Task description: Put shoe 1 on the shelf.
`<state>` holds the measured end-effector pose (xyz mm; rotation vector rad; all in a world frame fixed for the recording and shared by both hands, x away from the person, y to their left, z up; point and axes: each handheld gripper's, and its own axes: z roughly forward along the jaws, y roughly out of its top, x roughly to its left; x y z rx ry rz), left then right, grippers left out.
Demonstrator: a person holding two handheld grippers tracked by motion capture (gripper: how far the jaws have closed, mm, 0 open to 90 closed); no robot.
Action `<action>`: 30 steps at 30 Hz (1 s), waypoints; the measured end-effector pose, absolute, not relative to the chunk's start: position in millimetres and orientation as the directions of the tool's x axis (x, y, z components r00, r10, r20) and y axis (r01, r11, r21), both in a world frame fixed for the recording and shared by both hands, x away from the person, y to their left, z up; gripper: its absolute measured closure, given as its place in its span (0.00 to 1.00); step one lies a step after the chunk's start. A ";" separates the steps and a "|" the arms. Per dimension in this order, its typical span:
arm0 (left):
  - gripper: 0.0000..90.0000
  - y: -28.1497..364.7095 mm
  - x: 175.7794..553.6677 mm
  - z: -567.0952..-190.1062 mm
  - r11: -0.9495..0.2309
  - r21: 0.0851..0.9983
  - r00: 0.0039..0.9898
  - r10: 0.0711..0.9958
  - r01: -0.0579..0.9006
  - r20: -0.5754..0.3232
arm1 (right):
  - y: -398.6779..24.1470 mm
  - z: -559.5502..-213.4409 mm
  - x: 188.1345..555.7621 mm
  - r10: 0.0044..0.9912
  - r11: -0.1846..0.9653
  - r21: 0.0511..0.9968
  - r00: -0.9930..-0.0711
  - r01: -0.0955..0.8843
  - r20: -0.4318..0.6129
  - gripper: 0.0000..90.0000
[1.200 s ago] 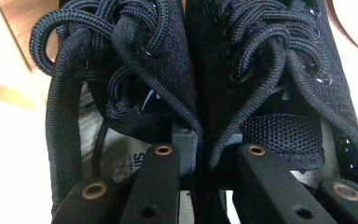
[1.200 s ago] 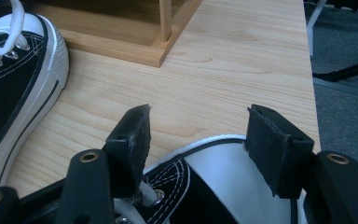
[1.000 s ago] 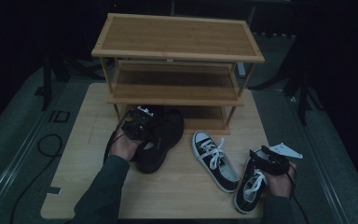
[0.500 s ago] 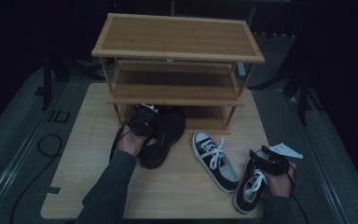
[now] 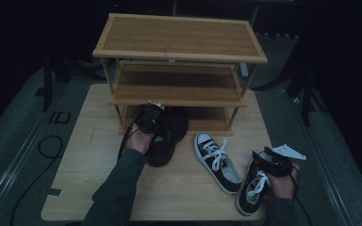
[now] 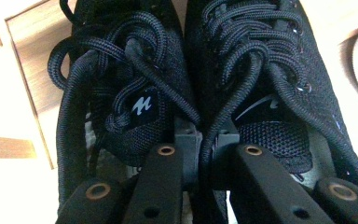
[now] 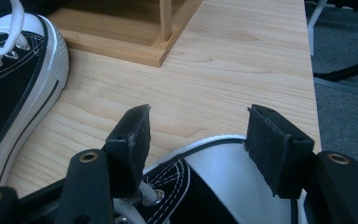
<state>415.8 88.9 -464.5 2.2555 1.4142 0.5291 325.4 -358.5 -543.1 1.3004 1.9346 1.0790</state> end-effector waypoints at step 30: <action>0.58 91.5 405.5 -465.5 -0.361 0.592 0.387 0.918 0.721 0.089 | -358.3 -543.1 325.4 0.929 0.205 0.856 -0.369 0.474 -0.018 0.44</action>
